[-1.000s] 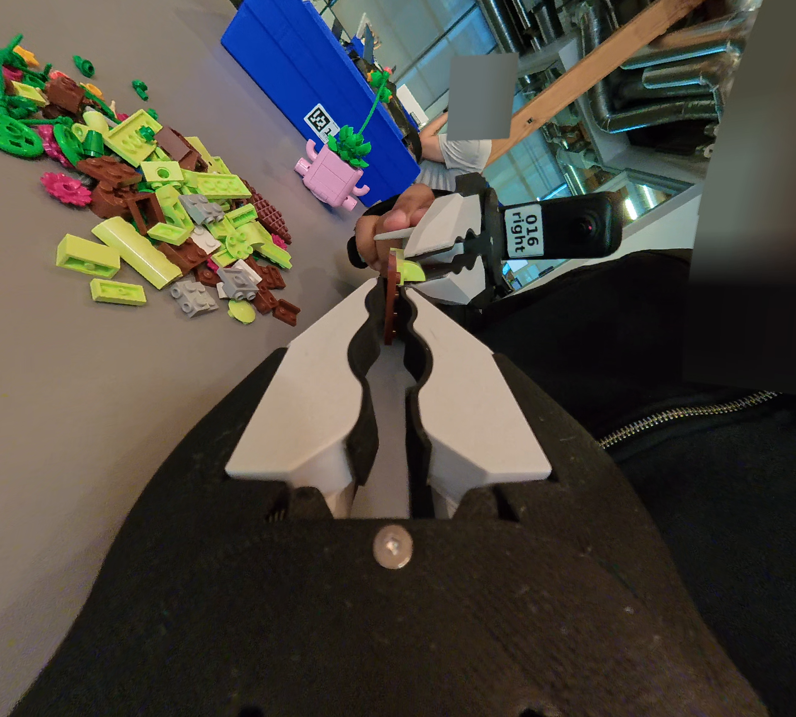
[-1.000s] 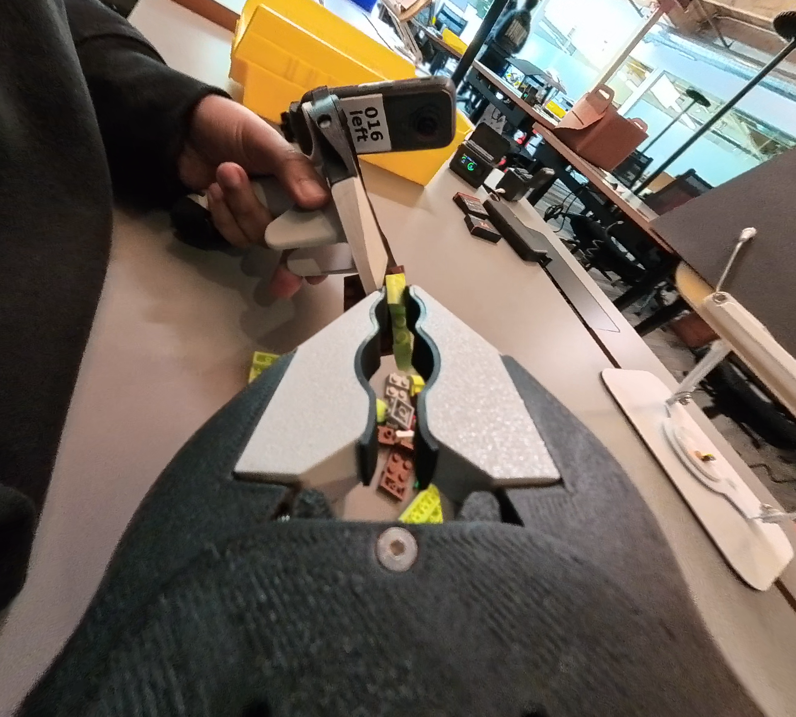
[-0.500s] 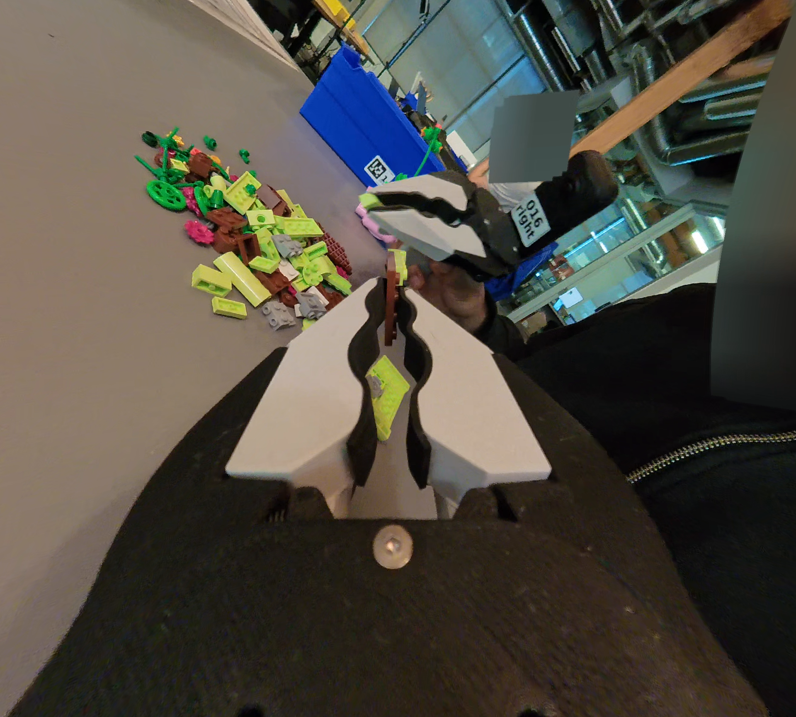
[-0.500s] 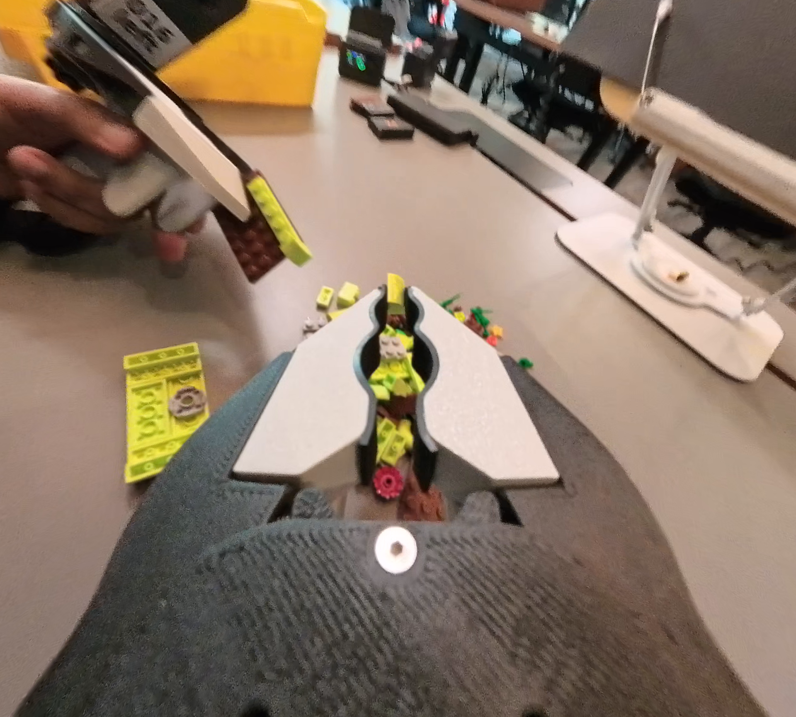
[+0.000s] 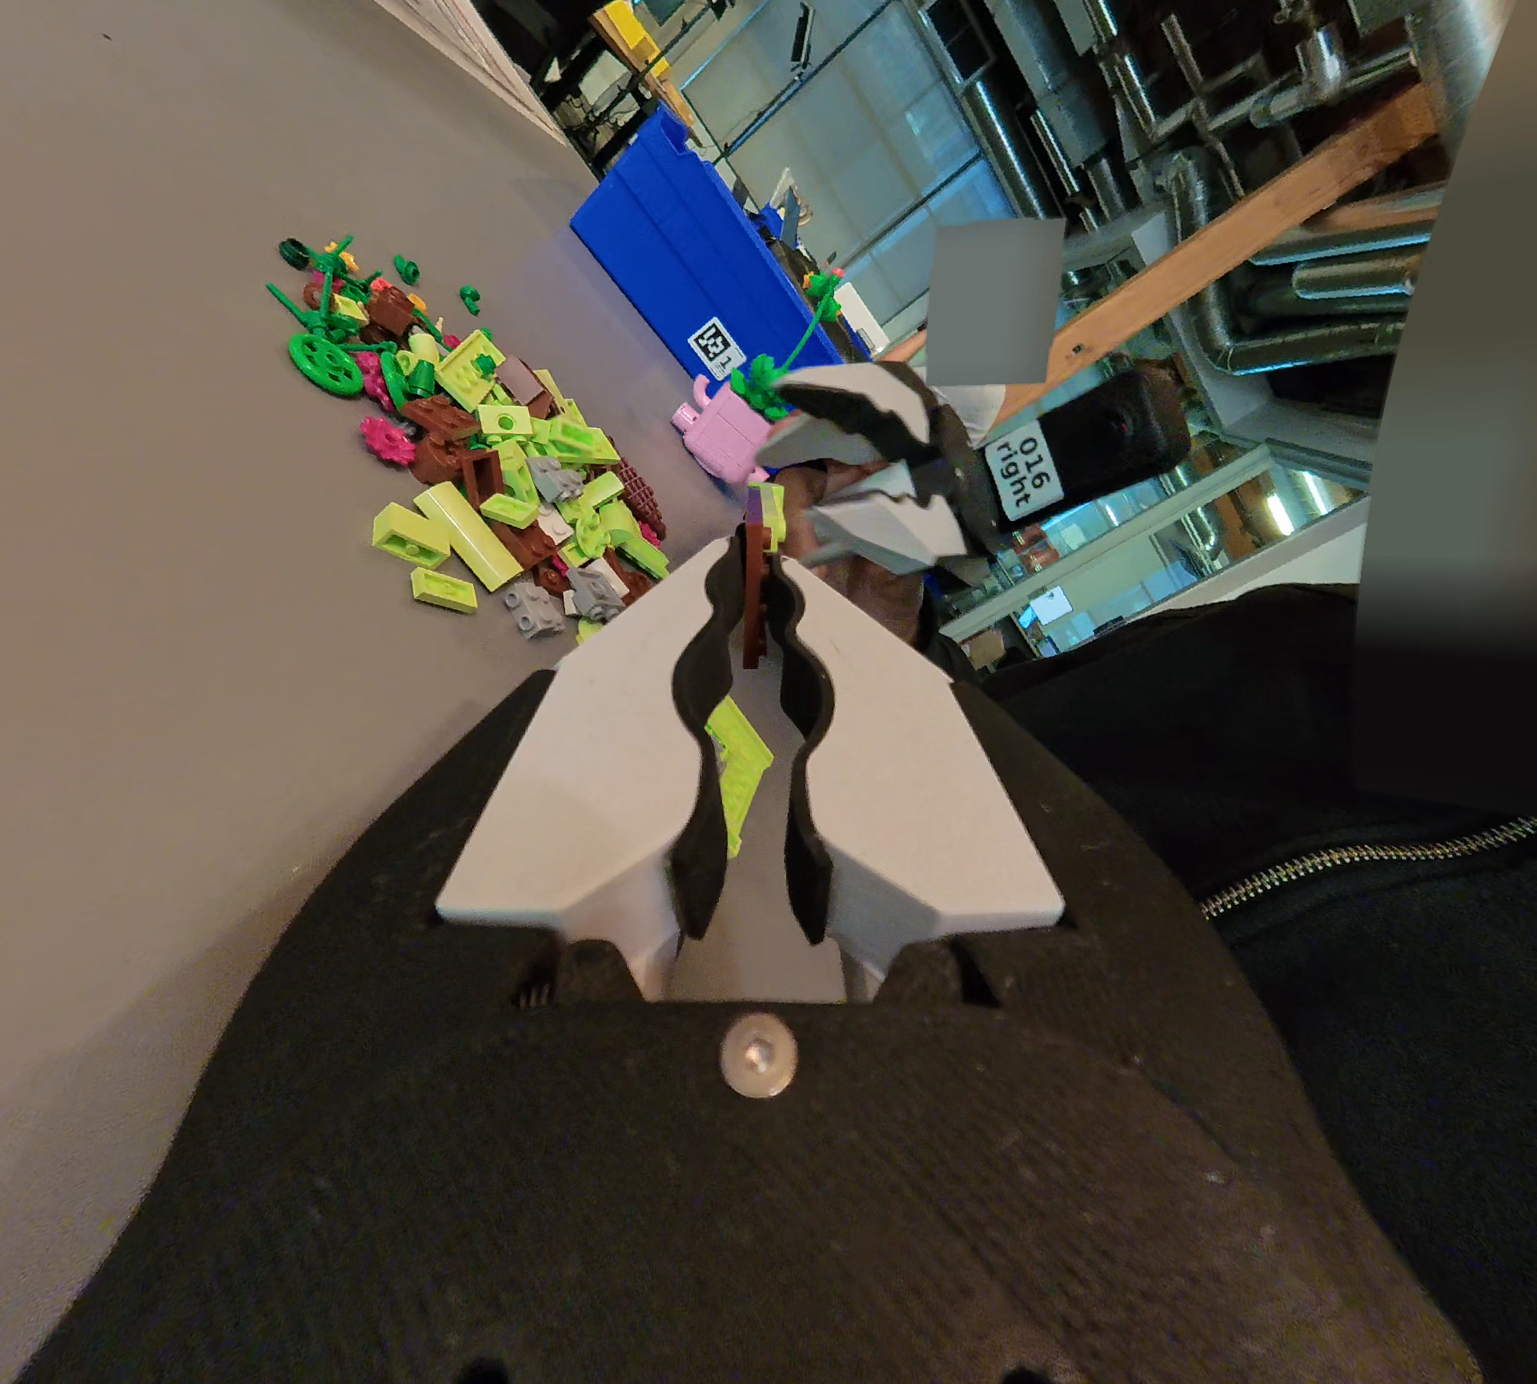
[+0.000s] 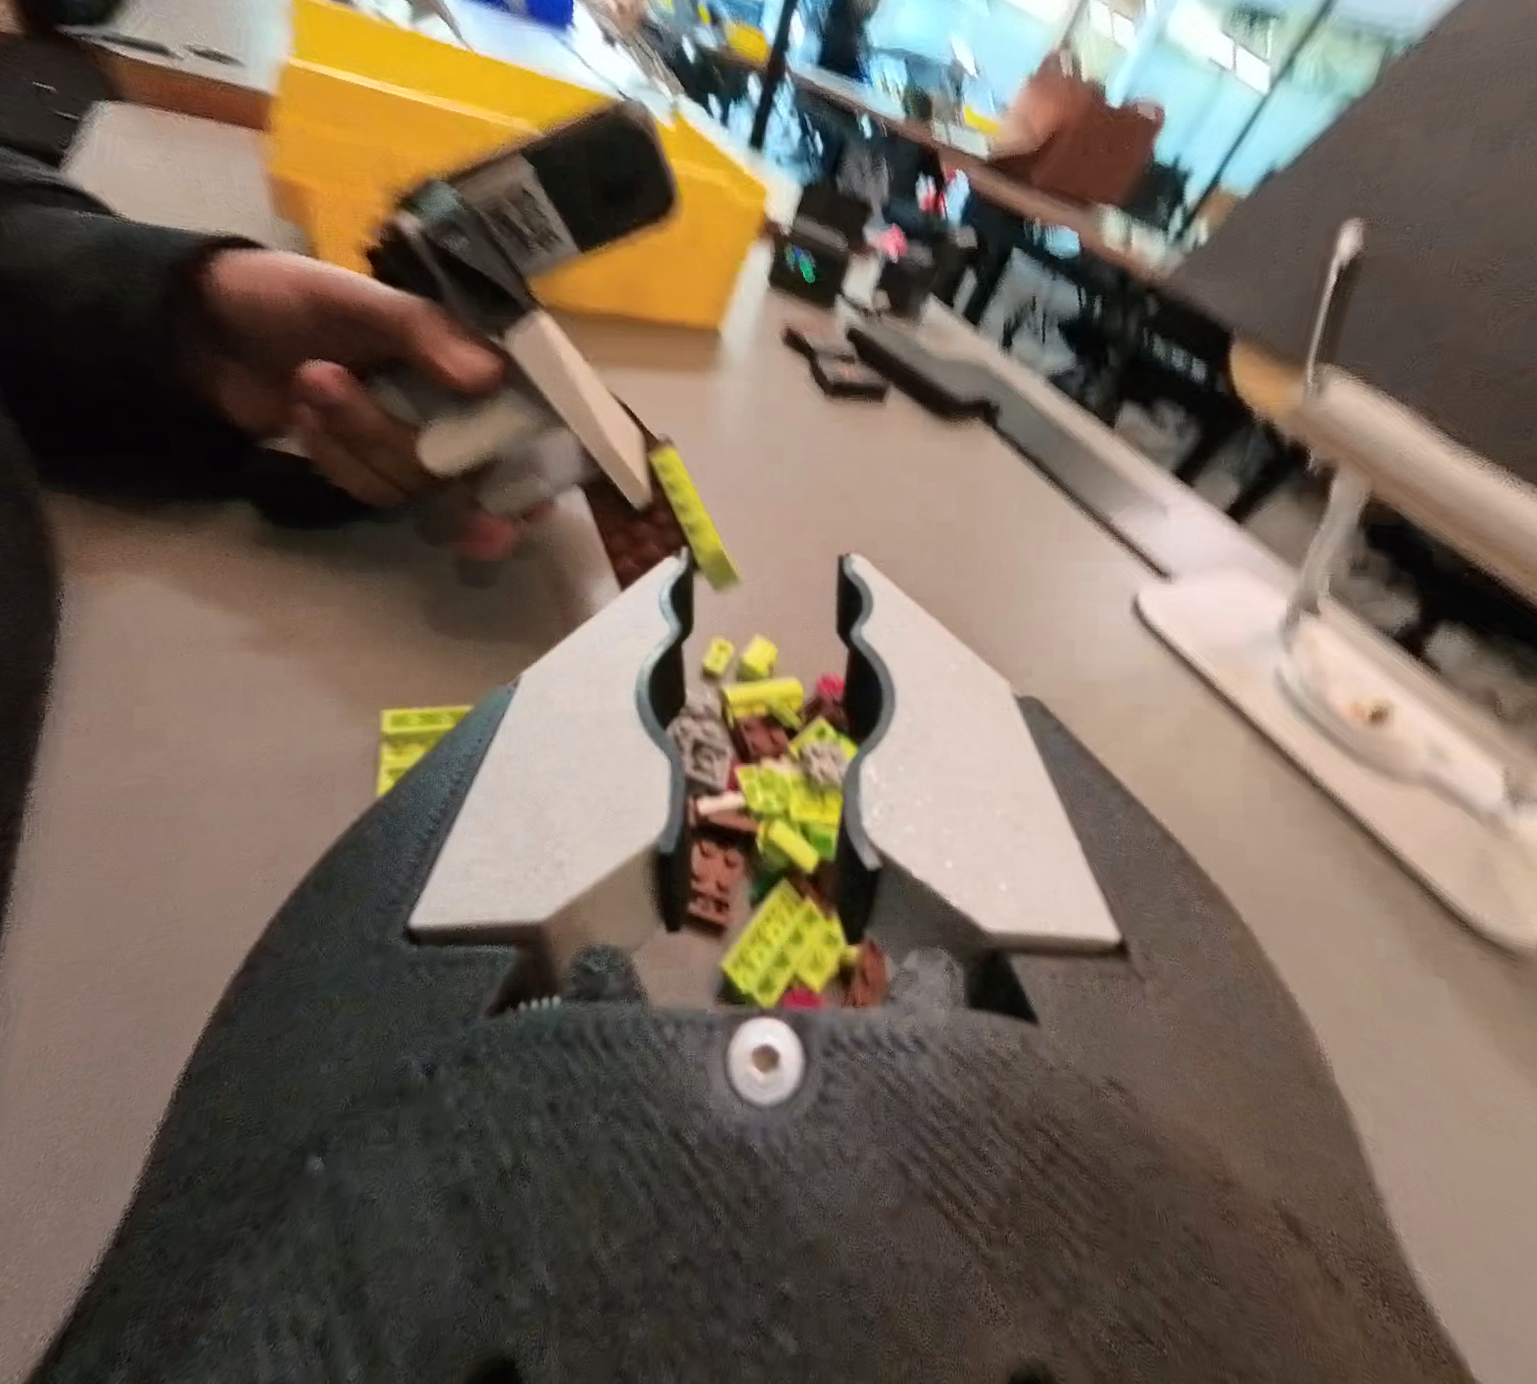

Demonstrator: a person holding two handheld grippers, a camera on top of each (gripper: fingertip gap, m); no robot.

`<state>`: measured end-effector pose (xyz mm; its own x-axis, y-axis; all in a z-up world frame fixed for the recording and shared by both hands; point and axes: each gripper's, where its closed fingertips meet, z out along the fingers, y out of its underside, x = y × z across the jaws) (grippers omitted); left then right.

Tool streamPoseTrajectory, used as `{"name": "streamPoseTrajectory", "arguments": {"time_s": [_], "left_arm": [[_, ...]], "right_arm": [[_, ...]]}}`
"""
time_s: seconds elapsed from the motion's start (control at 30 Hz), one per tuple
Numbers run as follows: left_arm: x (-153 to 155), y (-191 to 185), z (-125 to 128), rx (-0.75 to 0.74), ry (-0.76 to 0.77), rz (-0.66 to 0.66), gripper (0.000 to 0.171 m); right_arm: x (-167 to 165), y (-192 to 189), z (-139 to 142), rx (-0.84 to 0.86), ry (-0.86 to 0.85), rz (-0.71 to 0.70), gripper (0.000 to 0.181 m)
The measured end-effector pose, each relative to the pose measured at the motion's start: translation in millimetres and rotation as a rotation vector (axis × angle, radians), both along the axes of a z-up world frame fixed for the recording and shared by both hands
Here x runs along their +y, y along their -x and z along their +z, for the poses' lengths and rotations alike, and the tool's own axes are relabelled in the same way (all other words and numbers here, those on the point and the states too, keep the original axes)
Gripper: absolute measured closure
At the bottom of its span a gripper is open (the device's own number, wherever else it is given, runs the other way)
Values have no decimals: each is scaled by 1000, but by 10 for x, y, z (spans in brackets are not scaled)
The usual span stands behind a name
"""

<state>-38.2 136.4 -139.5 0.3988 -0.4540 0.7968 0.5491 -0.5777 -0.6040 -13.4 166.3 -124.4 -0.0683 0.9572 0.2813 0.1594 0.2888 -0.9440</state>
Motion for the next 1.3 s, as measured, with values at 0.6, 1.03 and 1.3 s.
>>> {"name": "streamPoseTrajectory", "arguments": {"time_s": [0.6, 1.03, 1.3], "left_arm": [[-185, -178, 97, -33, -67, -170, 170], [-165, -278, 97, -62, -56, -180, 168], [-148, -308, 13, -7, -14, -169, 168]], "right_arm": [[-389, -30, -44, -5, -179, 159, 175], [-510, -27, -72, -20, -196, 208, 176], [-490, -52, -148, -89, -196, 190, 176]]}}
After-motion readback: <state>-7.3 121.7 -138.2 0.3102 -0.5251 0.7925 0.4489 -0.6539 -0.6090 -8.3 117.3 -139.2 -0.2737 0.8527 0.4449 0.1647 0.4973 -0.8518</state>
